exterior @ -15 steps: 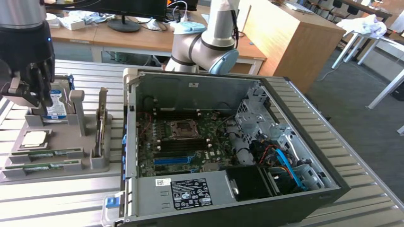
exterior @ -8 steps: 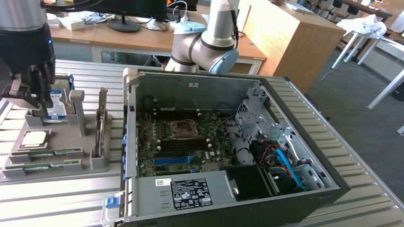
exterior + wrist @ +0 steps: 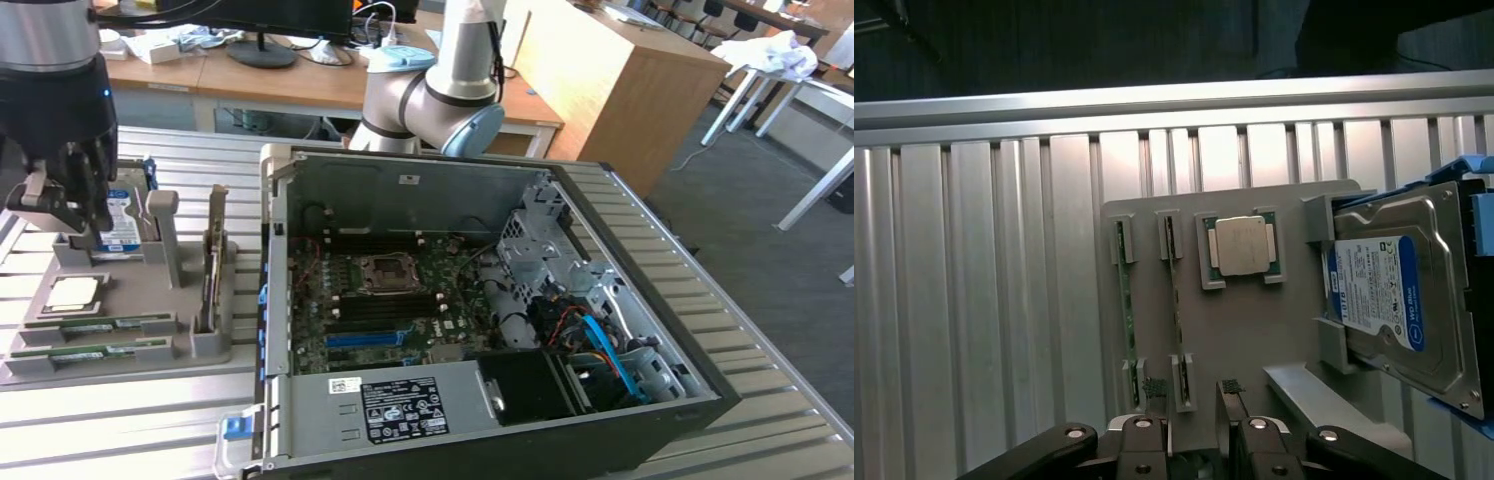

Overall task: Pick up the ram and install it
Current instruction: 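Pick up the ram and move it above insertion slot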

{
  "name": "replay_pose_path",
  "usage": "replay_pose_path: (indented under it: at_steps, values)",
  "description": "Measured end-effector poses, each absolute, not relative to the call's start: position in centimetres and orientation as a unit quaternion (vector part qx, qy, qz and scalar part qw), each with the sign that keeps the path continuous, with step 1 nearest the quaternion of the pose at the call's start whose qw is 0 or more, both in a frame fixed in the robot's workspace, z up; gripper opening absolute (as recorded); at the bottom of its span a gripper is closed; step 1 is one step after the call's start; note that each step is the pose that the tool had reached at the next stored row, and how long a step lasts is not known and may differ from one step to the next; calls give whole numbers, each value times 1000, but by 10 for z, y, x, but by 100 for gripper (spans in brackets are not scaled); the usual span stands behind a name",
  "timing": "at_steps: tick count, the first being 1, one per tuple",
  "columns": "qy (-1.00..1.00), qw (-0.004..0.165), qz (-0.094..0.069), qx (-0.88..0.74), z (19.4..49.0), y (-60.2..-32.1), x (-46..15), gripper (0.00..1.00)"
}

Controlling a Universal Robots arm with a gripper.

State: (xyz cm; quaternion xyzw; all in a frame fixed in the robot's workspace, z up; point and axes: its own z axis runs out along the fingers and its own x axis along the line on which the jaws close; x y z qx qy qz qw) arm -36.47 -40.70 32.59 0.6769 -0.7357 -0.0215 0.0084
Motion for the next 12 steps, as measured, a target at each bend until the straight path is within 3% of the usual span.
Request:
replay_pose_path:
  at_steps: [12]
  values:
    - [-736,8,-21,677,320,-407,-365,33]
